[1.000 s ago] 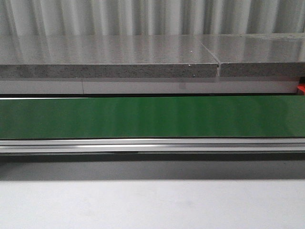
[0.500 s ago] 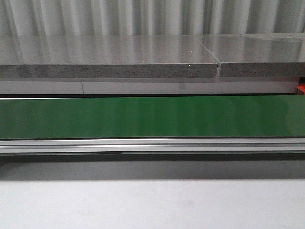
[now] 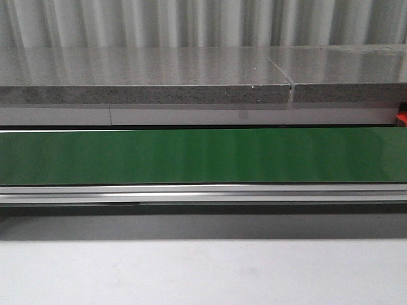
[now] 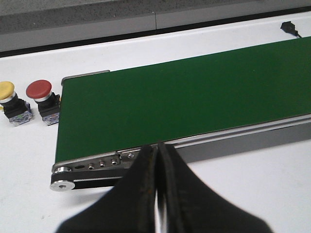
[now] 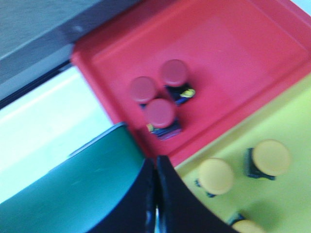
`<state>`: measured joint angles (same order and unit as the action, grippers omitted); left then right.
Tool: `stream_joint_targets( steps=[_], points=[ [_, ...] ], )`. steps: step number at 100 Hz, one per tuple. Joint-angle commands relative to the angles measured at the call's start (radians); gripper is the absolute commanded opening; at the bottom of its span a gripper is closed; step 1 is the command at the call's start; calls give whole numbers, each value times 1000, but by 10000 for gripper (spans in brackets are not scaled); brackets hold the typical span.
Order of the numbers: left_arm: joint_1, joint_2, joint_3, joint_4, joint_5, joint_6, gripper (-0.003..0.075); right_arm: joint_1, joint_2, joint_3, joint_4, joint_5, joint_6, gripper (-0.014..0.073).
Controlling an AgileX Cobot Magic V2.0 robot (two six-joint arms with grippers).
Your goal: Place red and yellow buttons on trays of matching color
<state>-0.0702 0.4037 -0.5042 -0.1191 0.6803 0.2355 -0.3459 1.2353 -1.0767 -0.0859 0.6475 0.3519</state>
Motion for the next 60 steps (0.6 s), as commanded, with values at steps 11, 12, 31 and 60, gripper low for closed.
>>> stream_joint_targets(
  steps=[11,12,31,60],
  points=[
    [-7,6,-26,-10,-67,-10,-21,171,-107,-20,-44,-32,-49,-69],
    [-7,6,-26,-10,-67,-10,-21,177,-110,-20,-46,-32,-54,-69],
    [-7,6,-26,-10,-67,-10,-21,330,-166,-19,-48,-13,-156,-69],
    [-7,6,-26,-10,-67,-10,-21,485,-265,71,-40,34,-296,-69]
  ],
)
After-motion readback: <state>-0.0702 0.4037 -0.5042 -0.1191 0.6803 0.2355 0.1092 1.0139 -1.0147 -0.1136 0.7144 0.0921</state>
